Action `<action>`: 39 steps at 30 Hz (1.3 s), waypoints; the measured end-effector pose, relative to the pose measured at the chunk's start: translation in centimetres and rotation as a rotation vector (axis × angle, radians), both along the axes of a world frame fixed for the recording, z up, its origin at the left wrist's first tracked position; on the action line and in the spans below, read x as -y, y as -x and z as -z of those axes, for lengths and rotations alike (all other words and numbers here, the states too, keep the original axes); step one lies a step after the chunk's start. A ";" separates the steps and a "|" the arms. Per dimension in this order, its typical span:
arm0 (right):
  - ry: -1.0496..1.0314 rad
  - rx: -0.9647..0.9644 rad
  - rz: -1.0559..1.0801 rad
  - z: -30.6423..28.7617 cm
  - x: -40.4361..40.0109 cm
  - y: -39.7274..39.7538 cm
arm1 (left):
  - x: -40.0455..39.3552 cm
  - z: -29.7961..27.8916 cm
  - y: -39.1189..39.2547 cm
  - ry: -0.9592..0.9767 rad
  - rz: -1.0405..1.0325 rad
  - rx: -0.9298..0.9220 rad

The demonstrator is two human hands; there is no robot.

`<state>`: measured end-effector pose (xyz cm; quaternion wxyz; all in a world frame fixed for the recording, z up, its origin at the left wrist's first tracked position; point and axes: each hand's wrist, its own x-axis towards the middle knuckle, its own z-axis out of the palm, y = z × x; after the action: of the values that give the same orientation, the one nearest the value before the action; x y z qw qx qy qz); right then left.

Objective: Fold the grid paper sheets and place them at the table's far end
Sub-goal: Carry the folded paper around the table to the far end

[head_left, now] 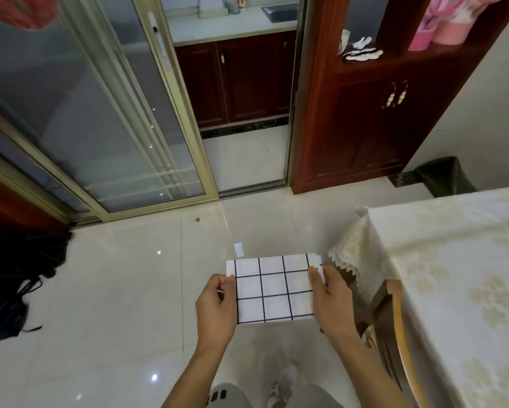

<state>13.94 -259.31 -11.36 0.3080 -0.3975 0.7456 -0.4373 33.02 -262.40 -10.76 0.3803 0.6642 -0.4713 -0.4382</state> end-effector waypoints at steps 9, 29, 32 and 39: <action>-0.021 0.029 0.106 0.5 7.6 7.2 | 9.3 -0.2 7.3 0.005 0.118 0.035; -0.063 0.034 0.764 -0.3 18.2 19.6 | 31.5 1.2 27.2 0.049 0.798 0.010; -0.071 0.038 0.866 -0.3 18.4 20.3 | 33.1 1.8 29.9 0.028 0.919 0.006; -0.117 0.022 1.092 0.4 15.3 21.6 | 32.0 2.8 35.8 -0.039 1.164 0.004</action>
<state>-7.69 -274.58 -11.71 0.0657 0.0694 0.8633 -0.4955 -2.79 -294.39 -13.59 0.0635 0.3035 -0.7513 -0.5826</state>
